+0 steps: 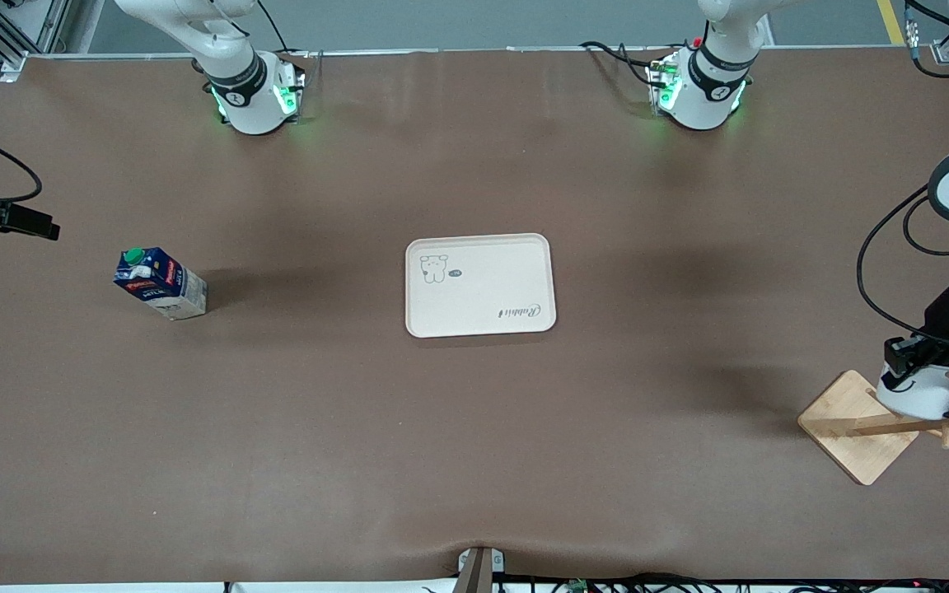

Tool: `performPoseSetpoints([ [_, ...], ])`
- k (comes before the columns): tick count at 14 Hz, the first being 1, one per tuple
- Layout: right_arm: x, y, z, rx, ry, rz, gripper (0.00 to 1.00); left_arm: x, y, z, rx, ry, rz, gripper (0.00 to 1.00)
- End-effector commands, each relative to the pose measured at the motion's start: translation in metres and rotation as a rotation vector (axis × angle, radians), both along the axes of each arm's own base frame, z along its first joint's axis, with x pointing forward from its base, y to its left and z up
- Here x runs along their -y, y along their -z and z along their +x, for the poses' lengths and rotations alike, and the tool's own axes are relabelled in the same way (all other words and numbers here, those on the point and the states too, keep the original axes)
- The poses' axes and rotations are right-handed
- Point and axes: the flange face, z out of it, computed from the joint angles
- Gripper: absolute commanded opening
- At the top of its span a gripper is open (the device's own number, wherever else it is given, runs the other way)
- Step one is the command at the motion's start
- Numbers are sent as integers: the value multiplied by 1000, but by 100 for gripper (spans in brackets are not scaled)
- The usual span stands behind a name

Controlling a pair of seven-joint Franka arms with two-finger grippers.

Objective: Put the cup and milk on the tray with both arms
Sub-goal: 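Grasp the mug with the left gripper while the right gripper grasps the milk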

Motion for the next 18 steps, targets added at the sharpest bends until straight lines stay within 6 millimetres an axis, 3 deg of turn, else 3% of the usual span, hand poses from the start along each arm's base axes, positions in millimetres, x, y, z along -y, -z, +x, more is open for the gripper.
performPoseSetpoints([
  [1, -1, -1, 3, 2, -3, -15, 100, 33, -19, -6, -34, 45, -27, 0],
  [4, -1, 4, 3, -11, 1, -13, 100, 60, -41, -19, -107, 16, -67, 0],
  [7, -1, 7, 3, -20, 4, -13, 100, 106, -53, -32, -206, 2, -106, 0],
  [9, -5, 22, 6, -60, -4, -11, 100, 144, -54, -36, -263, 6, -122, 0],
  [13, -4, 41, 6, -107, 4, -8, 100, 252, -39, -51, -341, -40, -101, 0],
  [16, 5, 46, 6, -115, 19, -8, 100, 332, -8, -62, -434, -99, -135, 0],
  [18, 26, 65, 9, -139, 55, -5, 100, 388, 17, -72, -517, -167, -119, 0],
])
